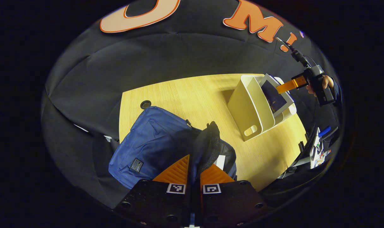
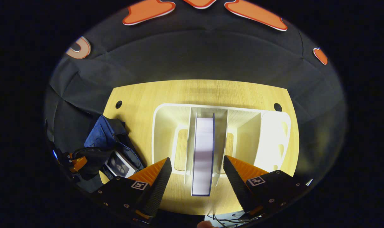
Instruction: Open the schoolbag, grab two books from the bookshelf and put them into the schoolbag.
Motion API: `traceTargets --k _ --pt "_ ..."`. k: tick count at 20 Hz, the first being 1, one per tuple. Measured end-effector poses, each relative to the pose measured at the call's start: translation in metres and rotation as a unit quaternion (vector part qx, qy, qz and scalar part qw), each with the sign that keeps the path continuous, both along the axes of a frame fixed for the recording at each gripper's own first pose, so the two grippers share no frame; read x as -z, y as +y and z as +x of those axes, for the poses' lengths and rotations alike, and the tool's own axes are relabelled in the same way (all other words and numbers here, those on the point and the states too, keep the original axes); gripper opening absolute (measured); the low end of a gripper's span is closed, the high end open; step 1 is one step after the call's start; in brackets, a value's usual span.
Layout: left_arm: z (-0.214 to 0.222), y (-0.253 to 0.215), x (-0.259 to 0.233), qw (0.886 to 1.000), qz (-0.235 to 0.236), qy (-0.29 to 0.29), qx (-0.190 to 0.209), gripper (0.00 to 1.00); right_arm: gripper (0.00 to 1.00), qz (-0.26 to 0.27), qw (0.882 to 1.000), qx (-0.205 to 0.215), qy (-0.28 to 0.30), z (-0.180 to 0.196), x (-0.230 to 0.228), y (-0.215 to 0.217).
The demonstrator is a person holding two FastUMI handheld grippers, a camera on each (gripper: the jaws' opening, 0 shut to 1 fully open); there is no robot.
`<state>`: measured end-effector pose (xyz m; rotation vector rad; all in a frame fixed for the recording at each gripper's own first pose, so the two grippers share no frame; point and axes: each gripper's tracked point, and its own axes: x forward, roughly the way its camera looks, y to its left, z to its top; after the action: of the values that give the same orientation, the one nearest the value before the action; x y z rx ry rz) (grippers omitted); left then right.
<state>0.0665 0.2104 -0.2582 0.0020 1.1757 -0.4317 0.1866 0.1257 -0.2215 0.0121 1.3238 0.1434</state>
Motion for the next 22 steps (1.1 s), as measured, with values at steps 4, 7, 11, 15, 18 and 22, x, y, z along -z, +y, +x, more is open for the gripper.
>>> traceTargets --k 4,7,11,15,18,22 --pt "-0.001 0.0 0.001 1.0 0.001 0.006 -0.002 0.06 0.84 -0.014 1.0 0.004 0.023 0.003 0.014 -0.005" --pt "0.0 0.0 0.004 1.0 -0.001 0.008 -0.003 0.06 0.47 -0.029 0.999 0.016 0.043 0.002 0.018 -0.011" --pt "0.001 0.0 0.006 1.0 -0.004 0.009 -0.005 0.06 0.31 -0.031 0.997 0.034 0.056 -0.001 0.016 -0.016" --pt "0.0 0.0 0.005 1.0 -0.008 0.009 -0.004 0.06 0.28 -0.013 0.998 0.034 0.05 -0.009 -0.01 -0.023" --pt "-0.001 0.0 0.005 1.0 -0.007 0.008 0.001 0.06 0.28 -0.023 0.999 0.028 0.032 -0.015 -0.035 -0.033" --pt "0.001 0.001 0.002 1.0 -0.005 0.004 0.007 0.05 0.28 0.005 0.999 0.041 0.006 -0.024 -0.077 -0.036"
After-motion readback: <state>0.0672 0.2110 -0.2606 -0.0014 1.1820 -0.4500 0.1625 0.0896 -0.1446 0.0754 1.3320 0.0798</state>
